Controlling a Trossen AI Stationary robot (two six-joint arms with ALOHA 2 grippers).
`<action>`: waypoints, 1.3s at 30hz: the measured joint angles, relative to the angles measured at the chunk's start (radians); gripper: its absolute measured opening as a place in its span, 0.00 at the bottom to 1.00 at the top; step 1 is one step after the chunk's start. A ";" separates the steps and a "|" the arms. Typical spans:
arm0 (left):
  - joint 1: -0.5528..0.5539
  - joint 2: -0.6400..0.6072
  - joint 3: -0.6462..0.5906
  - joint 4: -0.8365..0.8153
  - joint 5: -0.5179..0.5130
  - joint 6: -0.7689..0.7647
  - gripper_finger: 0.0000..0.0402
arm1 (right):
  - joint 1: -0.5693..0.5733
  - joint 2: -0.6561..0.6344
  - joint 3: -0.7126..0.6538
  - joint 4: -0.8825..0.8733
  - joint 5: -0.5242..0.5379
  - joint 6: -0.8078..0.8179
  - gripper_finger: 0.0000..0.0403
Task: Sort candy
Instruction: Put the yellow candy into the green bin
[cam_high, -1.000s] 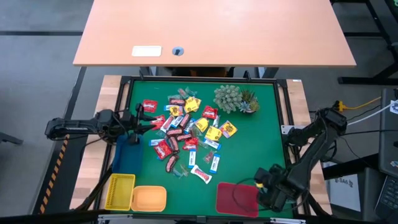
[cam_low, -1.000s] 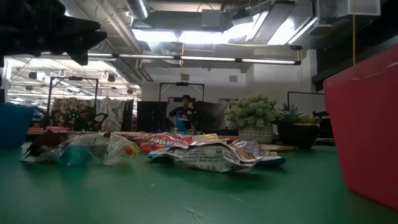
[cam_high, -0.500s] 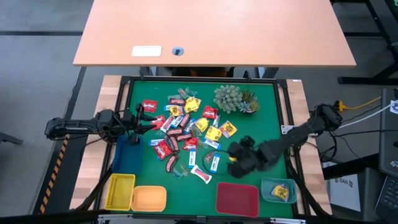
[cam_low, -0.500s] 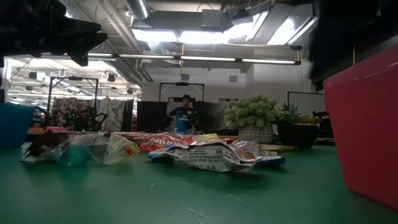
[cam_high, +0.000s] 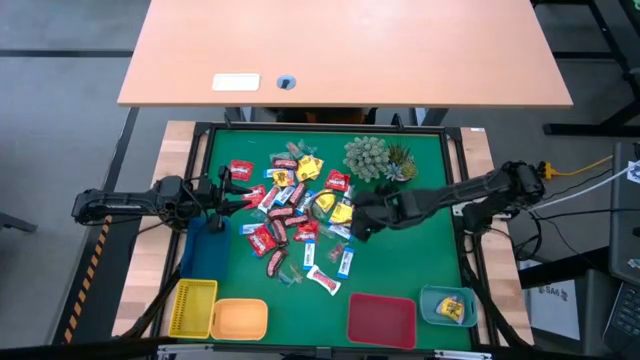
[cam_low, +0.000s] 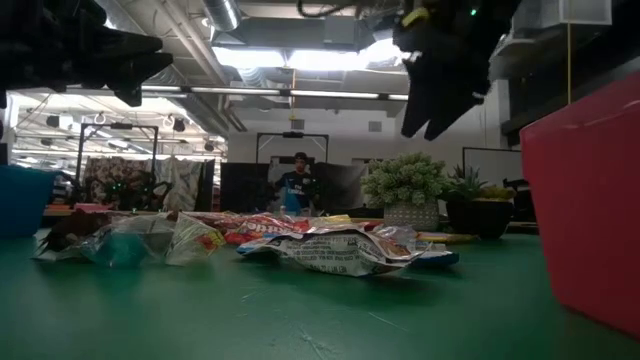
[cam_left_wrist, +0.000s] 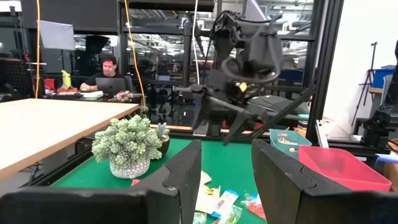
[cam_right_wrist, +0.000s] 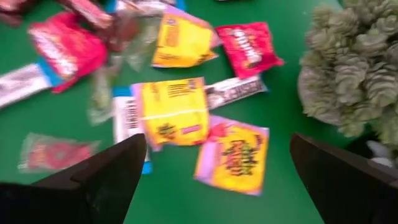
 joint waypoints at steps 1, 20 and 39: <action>0.000 0.000 0.000 0.000 0.000 0.000 0.32 | -0.015 0.010 0.000 -0.007 -0.003 -0.027 0.98; 0.000 0.000 0.000 -0.010 0.000 -0.002 0.32 | -0.148 0.310 0.004 -0.072 -0.172 -0.260 0.98; 0.000 0.000 0.000 -0.022 0.003 -0.009 0.32 | -0.247 0.318 0.000 -0.075 -0.342 -0.389 0.32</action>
